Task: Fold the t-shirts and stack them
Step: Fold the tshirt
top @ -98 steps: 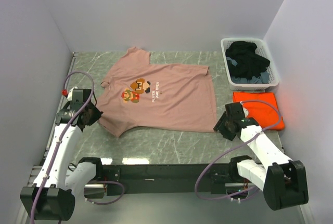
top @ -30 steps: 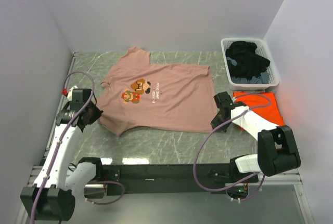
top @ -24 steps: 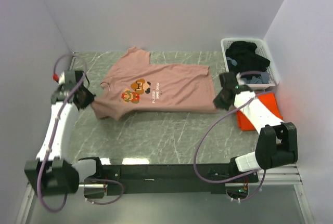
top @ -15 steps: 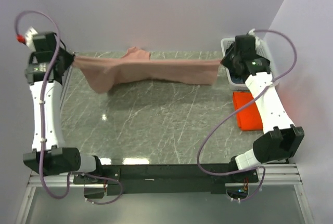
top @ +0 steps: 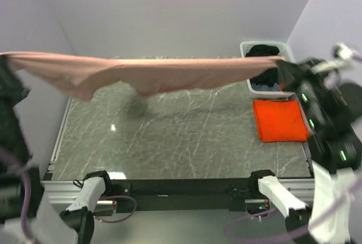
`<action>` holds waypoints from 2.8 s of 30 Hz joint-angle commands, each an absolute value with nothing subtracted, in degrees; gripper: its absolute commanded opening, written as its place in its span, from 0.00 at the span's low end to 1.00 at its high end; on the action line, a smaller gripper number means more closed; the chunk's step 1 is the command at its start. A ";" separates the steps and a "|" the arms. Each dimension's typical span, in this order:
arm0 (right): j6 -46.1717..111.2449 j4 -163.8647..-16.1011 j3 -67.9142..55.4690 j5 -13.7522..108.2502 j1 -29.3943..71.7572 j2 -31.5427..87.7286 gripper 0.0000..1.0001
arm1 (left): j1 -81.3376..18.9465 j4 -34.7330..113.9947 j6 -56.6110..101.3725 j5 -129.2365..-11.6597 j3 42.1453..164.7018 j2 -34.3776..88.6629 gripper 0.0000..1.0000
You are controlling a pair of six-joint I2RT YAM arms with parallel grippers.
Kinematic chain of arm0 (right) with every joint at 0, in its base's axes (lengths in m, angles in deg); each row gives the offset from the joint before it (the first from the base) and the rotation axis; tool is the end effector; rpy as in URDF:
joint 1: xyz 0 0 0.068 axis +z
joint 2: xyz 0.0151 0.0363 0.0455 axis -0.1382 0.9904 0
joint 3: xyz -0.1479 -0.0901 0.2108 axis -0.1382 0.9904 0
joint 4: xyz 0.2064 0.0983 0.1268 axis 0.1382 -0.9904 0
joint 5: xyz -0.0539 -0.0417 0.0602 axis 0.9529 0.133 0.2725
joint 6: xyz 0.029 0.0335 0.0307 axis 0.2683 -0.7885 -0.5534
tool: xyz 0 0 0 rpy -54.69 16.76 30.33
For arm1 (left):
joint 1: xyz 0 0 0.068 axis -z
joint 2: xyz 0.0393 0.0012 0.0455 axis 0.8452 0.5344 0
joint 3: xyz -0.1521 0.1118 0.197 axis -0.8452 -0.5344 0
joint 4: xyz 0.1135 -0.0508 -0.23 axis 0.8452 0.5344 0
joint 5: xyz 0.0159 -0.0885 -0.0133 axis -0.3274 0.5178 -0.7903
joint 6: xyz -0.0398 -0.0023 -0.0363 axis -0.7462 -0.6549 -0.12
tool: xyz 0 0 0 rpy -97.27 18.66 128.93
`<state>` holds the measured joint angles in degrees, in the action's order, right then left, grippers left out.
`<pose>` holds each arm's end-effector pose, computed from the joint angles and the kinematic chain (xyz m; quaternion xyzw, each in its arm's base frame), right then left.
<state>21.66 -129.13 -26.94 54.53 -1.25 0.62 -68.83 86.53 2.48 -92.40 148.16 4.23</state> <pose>0.1112 0.0134 0.5421 0.0637 0.6854 0.1553 0.7085 0.0113 0.0108 0.6063 -0.2986 0.4977 -0.0757 0.8108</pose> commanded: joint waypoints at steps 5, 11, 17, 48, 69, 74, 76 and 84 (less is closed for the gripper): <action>30.03 -132.36 -30.17 53.31 -2.50 -7.37 0.00 | -68.15 79.79 10.40 -96.91 157.19 4.73 0.01; 31.70 -131.84 -24.21 50.41 -2.50 -4.57 0.00 | -68.15 74.53 12.52 -89.01 148.44 11.06 0.01; 33.46 -122.46 -7.97 46.54 -2.50 3.58 0.01 | -67.80 62.24 11.02 -79.24 121.76 17.89 0.02; 33.38 -109.78 -28.23 43.29 -2.67 64.61 0.01 | -63.14 58.52 11.90 -78.44 136.72 69.77 0.02; 30.12 -113.64 -29.20 39.77 -2.76 63.47 0.01 | -63.76 70.20 2.94 -77.39 134.71 64.51 0.01; 29.16 -114.87 -26.30 39.86 -2.67 61.18 0.01 | -64.46 74.95 -0.93 -75.90 132.07 60.99 0.01; 28.89 -115.40 -25.43 39.95 -2.67 60.31 0.01 | -64.81 76.18 -2.24 -75.37 130.58 59.06 0.01; 28.19 -117.07 -23.23 41.36 -2.85 57.50 0.01 | -65.69 81.28 -5.50 -74.93 124.97 52.29 0.01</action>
